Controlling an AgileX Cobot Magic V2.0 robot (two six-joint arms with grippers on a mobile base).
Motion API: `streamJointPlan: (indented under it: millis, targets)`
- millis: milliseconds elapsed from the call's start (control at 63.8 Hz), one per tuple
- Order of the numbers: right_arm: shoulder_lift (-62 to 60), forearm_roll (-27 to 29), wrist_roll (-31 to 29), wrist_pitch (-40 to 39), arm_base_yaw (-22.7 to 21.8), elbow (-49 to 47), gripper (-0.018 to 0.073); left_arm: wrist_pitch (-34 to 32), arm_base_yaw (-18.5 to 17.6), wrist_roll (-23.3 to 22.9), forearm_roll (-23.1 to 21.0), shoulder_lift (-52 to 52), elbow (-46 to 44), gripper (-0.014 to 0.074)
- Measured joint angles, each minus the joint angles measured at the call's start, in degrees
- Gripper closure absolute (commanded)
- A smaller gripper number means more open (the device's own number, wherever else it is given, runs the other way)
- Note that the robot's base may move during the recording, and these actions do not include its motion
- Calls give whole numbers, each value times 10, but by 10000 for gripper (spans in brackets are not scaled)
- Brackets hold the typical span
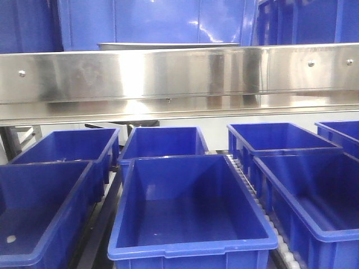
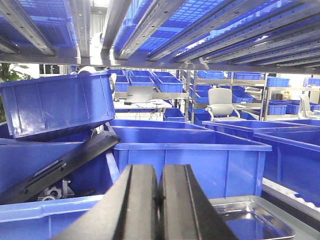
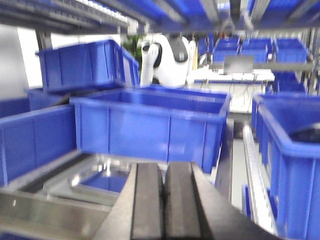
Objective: Stack silver trays without gaps
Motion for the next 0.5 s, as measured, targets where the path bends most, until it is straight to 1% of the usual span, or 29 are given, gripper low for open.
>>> streamJointPlan:
  millis: [94,235,314,423,502]
  targets:
    - [0,-21,0,-16,-34,4,638,0,0,0,0,0,0,605]
    - [0,-34,0,-28,-123,35,638,0,0,0,0,0,0,605]
    - [-4,-35,0,-30,-161,63,638,0,0,0,0,0,0,605]
    - [-33,-35,-1,-44,-182,117,638,0,0,0,0,0,0,605]
    - [-68,-26,-1,-82,-185,172,638,0,0,0,0,0,0,605]
